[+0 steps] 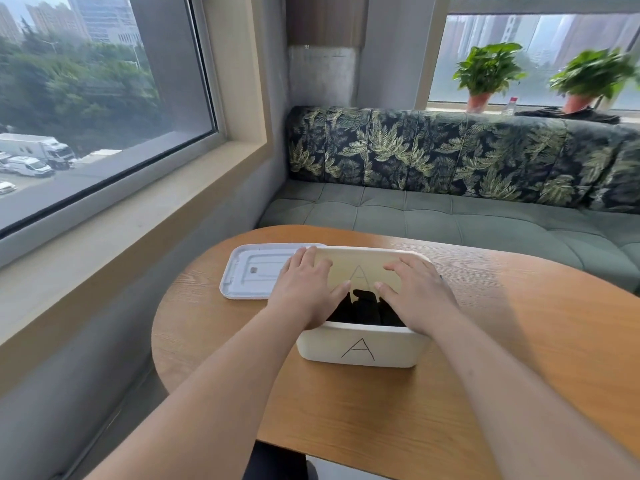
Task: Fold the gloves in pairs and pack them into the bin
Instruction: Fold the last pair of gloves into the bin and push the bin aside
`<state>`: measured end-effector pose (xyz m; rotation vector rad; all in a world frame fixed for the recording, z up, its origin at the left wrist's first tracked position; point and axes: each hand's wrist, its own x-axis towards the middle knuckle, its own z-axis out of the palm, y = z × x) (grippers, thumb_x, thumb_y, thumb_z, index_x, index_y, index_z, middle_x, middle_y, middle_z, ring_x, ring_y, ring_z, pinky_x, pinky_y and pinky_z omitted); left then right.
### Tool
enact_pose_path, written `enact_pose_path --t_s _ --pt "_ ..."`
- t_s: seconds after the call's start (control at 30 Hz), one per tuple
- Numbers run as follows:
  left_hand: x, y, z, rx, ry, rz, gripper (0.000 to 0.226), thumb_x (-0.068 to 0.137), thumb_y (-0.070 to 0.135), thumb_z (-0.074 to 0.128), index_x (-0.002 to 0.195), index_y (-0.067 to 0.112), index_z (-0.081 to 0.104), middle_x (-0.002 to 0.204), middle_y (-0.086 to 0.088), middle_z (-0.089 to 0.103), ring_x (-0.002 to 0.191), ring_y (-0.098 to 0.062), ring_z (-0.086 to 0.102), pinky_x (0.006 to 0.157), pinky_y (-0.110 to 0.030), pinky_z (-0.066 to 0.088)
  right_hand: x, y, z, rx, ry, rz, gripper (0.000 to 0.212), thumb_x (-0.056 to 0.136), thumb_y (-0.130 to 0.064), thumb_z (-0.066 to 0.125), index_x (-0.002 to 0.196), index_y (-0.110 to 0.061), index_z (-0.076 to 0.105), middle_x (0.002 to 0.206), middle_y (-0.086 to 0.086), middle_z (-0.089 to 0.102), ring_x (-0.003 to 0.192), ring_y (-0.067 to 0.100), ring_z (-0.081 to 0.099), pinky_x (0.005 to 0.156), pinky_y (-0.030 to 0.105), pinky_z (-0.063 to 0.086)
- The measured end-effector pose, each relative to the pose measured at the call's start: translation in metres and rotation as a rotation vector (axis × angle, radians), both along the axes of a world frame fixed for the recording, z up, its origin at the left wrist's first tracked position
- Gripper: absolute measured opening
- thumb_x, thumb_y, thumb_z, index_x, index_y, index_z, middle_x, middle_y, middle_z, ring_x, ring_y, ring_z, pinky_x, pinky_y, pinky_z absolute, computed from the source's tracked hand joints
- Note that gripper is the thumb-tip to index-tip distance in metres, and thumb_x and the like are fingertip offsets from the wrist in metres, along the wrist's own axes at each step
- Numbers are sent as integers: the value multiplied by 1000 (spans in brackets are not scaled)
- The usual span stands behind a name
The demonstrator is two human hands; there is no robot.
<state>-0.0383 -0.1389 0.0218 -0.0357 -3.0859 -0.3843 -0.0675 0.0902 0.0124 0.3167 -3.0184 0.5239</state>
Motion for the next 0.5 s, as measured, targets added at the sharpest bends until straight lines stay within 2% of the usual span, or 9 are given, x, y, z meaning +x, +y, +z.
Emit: enact_pose_path --t_s 0.33,0.5 --pt "-36 38 -3 42 28 -80 73 104 72 33 162 28 38 179 -4 9 165 -21 -2 134 -46 6 -19 42 -3 -74 32 -85 53 101 -59 56 147 -33 57 162 -8 42 156 15 24 125 44 31" --pt "-37 37 -3 239 110 -98 61 108 63 39 156 26 48 173 3 30 161 -15 18 132 -41 19 -16 44 3 -125 36 -88 47 100 -57 59 142 -37 60 156 -16 46 153 10 25 123 42 33"
